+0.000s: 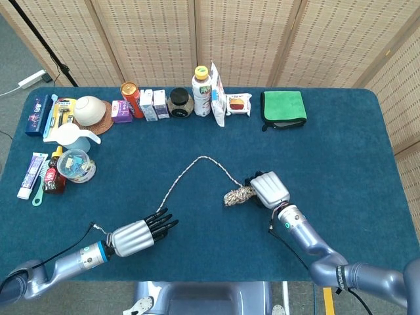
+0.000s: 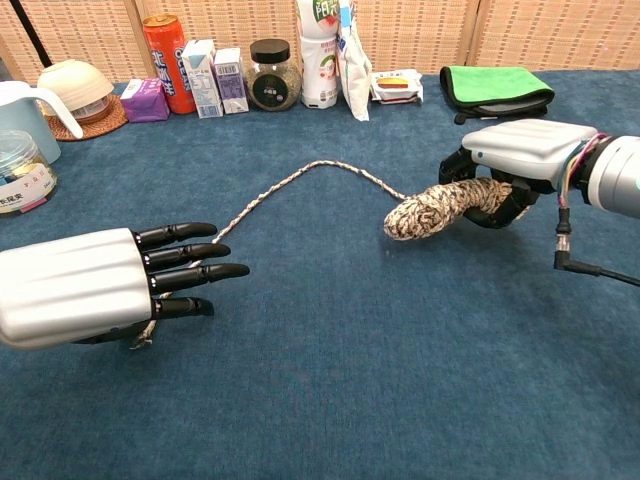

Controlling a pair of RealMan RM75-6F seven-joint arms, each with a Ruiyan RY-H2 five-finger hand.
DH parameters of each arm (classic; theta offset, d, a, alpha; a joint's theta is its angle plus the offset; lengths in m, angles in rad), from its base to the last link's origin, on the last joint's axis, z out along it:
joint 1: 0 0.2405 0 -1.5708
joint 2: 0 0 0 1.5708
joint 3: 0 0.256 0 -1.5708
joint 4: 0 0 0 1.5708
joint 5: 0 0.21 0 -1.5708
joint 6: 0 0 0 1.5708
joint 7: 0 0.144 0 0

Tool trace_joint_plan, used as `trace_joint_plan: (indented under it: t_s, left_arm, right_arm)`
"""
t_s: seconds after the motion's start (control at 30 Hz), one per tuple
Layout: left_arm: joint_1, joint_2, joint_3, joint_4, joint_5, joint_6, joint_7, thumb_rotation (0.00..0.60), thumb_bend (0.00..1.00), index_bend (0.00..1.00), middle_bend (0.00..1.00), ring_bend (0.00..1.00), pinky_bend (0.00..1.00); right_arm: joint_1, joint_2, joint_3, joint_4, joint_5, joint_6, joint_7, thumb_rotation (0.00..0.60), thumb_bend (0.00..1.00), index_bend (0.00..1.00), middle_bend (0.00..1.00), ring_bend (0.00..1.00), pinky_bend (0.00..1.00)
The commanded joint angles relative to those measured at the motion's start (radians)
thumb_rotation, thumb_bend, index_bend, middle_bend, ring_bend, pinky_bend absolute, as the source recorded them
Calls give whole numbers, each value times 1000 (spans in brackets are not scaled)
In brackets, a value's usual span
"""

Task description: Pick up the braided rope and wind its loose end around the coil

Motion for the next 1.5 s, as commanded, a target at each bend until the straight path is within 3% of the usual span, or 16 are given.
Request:
trace_joint_plan:
  t_s: [0.03,0.27,0.7,1.17,1.5]
  left_arm:
    - [-5,-6,2,-1,-4,-5,10,600,342,302,0,0,0]
    - [-15,-18,5,-6,-13,1,10,600,342,329,0,0,0]
    - [-10,-35,28,18,-16,30,8,600,345,486,0,0,0]
    - [1,-64,45,78,-21,69,-18,600,346,563,0,0,0]
    - [3,-70,45,84,-30,90,-31,600,369,734,0,0,0]
  right_arm:
    - [-2,2,7,-9,16,-14,25,600,775,619,545,340,481]
    - [1,8,9,-12,17,-19,34,600,777,619,546,340,482]
    - [1,1,6,-1,12,-16,40,600,777,623,549,340,481]
    - [2,3,6,-3,13,-17,40,600,791,623,549,341,482]
    - [0,5,7,-7,16,-13,40,600,791,623,549,340,481]
